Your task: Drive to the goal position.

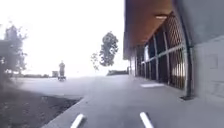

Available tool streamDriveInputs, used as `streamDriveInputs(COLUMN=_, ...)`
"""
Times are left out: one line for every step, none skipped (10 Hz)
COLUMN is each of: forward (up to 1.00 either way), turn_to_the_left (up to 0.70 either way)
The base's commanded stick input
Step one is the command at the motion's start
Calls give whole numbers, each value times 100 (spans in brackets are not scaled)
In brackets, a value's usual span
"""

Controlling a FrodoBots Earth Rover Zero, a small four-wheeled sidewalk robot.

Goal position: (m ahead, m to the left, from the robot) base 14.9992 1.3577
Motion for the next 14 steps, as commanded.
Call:
streamDriveInputs(forward=98, turn_to_the_left=0)
streamDriveInputs(forward=98, turn_to_the_left=0)
streamDriveInputs(forward=98, turn_to_the_left=0)
streamDriveInputs(forward=98, turn_to_the_left=0)
streamDriveInputs(forward=98, turn_to_the_left=0)
streamDriveInputs(forward=98, turn_to_the_left=0)
streamDriveInputs(forward=98, turn_to_the_left=0)
streamDriveInputs(forward=98, turn_to_the_left=0)
streamDriveInputs(forward=98, turn_to_the_left=0)
streamDriveInputs(forward=98, turn_to_the_left=0)
streamDriveInputs(forward=98, turn_to_the_left=0)
streamDriveInputs(forward=98, turn_to_the_left=0)
streamDriveInputs(forward=98, turn_to_the_left=0)
streamDriveInputs(forward=98, turn_to_the_left=0)
